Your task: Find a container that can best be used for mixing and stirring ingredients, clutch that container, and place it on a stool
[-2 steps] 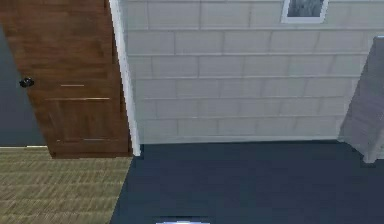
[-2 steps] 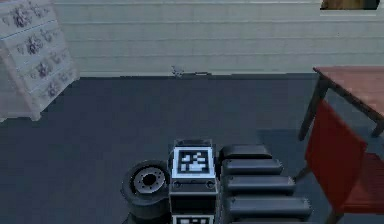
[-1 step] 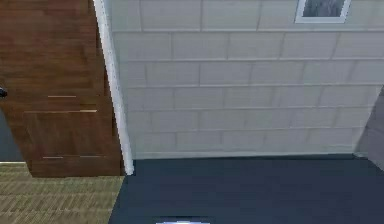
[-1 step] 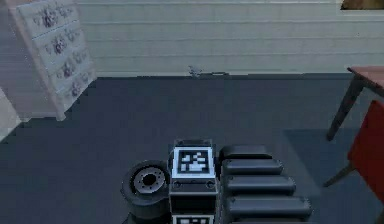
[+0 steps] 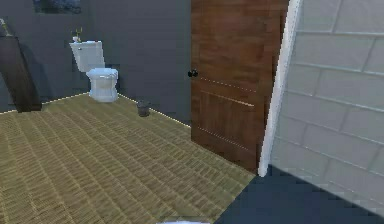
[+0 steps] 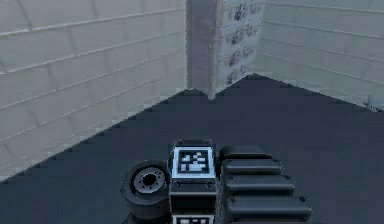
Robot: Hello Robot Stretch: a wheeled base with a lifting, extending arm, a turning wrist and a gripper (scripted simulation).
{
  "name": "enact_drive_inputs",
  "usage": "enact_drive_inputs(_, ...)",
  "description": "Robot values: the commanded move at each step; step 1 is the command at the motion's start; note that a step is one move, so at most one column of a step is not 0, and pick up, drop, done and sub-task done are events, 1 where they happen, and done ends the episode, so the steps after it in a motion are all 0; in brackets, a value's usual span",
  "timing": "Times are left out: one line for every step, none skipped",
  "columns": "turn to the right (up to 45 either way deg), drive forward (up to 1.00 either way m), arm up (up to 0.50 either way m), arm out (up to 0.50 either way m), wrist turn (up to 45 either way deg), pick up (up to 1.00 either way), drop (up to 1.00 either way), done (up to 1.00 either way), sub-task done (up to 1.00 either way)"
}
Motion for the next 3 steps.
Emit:
enact_drive_inputs(-21.0,0.00,0.00,0.00,0.0,0.00,0.00,0.00,0.00)
enact_drive_inputs(0.0,1.00,0.00,0.00,0.0,0.00,0.00,0.00,0.00)
enact_drive_inputs(-6.0,0.00,0.00,0.00,0.0,0.00,0.00,0.00,0.00)
